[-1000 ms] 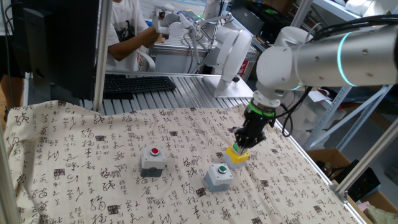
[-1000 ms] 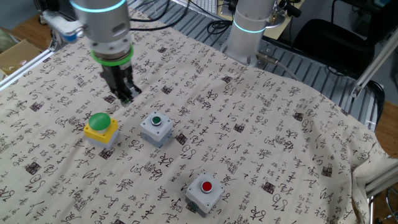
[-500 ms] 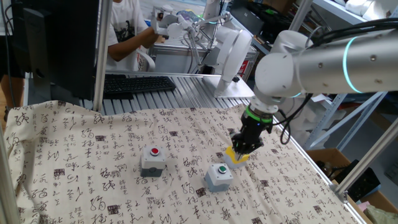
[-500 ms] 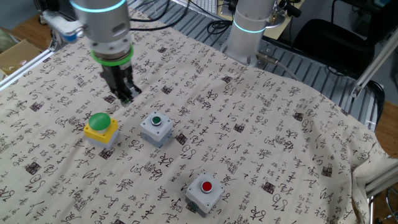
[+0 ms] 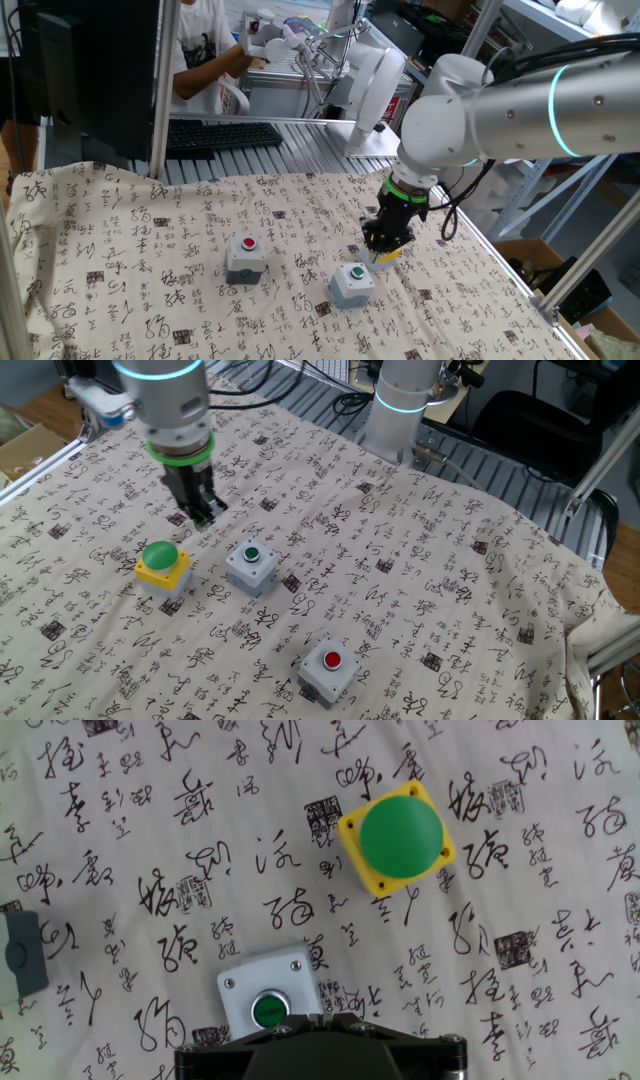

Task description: Press three buttons from left to right in sequence

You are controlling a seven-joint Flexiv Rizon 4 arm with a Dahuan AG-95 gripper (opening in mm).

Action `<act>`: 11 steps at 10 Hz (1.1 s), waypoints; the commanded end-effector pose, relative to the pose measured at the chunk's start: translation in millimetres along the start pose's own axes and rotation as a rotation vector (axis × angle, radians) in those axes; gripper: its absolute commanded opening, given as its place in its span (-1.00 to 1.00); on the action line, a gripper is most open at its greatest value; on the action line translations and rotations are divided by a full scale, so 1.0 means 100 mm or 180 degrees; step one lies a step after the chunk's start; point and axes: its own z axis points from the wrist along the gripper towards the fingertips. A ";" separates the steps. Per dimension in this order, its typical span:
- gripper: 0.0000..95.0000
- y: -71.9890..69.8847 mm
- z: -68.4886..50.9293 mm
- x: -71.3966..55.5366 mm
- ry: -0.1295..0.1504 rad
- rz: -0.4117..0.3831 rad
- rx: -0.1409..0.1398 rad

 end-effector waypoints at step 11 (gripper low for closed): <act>-1.00 0.08 0.09 -0.06 -0.0049 0.0008 0.0010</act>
